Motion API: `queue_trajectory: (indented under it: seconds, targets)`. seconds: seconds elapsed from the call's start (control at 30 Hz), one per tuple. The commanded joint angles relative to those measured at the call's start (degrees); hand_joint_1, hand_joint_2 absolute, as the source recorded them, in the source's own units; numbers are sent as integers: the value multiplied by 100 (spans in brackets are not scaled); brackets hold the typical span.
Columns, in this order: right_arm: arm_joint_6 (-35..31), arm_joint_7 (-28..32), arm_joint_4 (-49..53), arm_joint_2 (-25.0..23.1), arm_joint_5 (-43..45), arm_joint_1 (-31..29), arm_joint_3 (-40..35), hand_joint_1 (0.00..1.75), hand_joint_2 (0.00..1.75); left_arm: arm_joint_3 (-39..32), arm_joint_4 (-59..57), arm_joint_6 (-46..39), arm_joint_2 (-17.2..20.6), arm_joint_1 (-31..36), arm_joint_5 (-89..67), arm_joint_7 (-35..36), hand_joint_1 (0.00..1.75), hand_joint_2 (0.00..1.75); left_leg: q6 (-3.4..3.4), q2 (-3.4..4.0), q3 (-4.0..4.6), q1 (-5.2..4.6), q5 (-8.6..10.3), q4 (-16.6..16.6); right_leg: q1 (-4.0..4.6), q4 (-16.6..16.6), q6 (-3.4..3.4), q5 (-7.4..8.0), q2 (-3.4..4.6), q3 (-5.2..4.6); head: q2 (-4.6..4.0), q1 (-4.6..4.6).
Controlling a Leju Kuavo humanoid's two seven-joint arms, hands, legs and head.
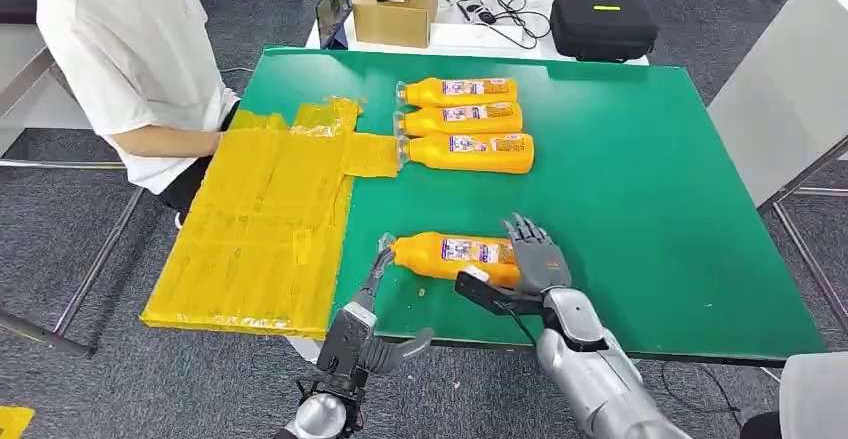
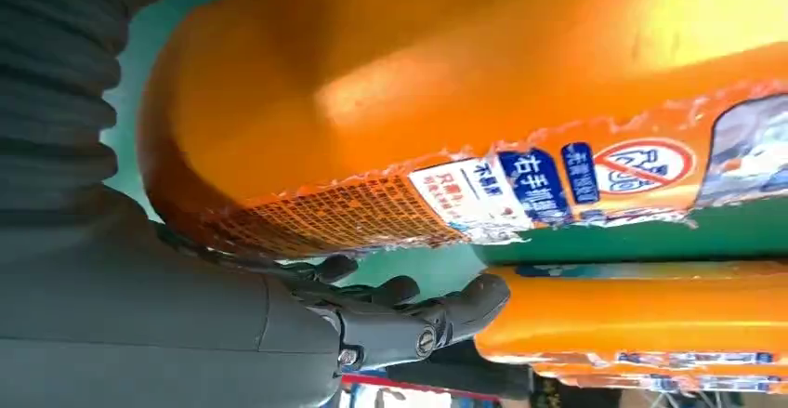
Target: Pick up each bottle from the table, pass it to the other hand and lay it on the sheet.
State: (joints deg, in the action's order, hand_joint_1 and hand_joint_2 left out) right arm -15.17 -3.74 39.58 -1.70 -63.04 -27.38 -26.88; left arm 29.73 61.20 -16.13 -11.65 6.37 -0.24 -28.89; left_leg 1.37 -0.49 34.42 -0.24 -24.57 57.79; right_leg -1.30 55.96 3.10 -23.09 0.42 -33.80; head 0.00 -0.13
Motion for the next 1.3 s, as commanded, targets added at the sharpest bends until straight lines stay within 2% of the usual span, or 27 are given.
queue_trajectory:
  seconds: [0.03,0.07,0.1,0.13,0.2,0.23,0.43,0.53,0.67,0.77,0.9,0.93,1.0,1.17,1.3]
  targets:
    - [39,94,-546,-16,-48,-191,-290,0,175,-111,-121,56,21,134,-18,40,0,175,-11,2,-11,10,-5,-3,11,-6,-17,-4,-5,13,0,0]
    - [61,145,-546,-47,-51,-198,-329,10,175,-111,-113,72,22,132,-18,40,0,175,-14,4,-13,12,-8,-1,15,-5,-21,-6,-6,16,0,0]
    - [163,166,-571,-76,-47,-215,-385,108,175,-108,-109,89,25,131,-29,35,0,175,-8,3,-8,7,-4,-3,8,-4,-12,-3,-3,9,0,0]
    - [188,157,-579,-91,-35,-210,-390,133,175,-110,-111,94,27,136,-30,35,0,175,-11,5,-10,10,-6,0,12,-4,-17,-4,-2,12,0,0]
    - [445,165,-734,-109,-8,-286,-500,162,175,-119,-125,105,18,149,-47,27,0,175,-6,4,-4,4,-2,-2,5,-3,-8,-1,0,4,0,0]
    - [491,156,-765,-110,30,-297,-499,171,175,-124,-130,101,13,155,-56,25,0,175,-11,8,-10,10,-6,-1,12,-4,-16,-2,0,11,0,-2]
    - [1004,-74,-1156,-304,342,-343,-428,175,175,-257,73,126,61,-62,-151,52,0,175,-7,11,-16,6,-4,-3,7,-6,-9,0,5,12,0,0]
    - [1006,522,-1065,-339,1165,-134,83,175,175,-351,47,107,12,-88,-99,79,0,175,-9,0,-26,9,-3,-8,10,-13,-13,-2,-7,24,0,0]
    - [988,548,-1055,-327,1174,-96,73,175,175,-353,51,111,19,-86,-96,79,0,175,-13,-3,-43,14,-5,-9,16,-16,-18,-4,-13,43,0,2]
    - [563,1120,-526,-365,1848,267,472,175,175,-697,188,87,-75,-189,493,179,0,175,-17,3,-47,15,-7,-13,18,-19,-19,-2,-7,45,0,0]
    - [426,1206,-321,-376,1970,392,512,175,175,-771,285,139,-53,-228,702,220,0,175,-15,9,-51,15,-9,-8,17,-14,-17,-4,-5,47,0,0]
    - [40,1515,77,-412,2291,596,699,175,175,-909,389,393,-84,-293,1238,371,0,175,-13,11,-45,11,-8,-7,12,-8,-14,-3,-2,38,0,2]
    - [-164,1897,465,-472,2830,792,937,175,175,-942,439,623,-61,-314,1721,532,0,175,-17,12,-44,16,-10,-6,19,-11,-19,-5,-3,39,0,0]
    - [-266,2668,1505,-535,3935,1274,1126,175,175,-706,414,988,36,-245,2308,591,0,175,-16,-2,-26,14,-13,-2,16,-4,-18,-11,-4,30,0,-2]
    - [-272,2724,1702,-532,4145,1341,992,175,175,-577,474,1120,82,-233,2504,587,0,175,-17,-5,-4,12,-17,3,13,4,-17,-16,-3,10,0,-2]
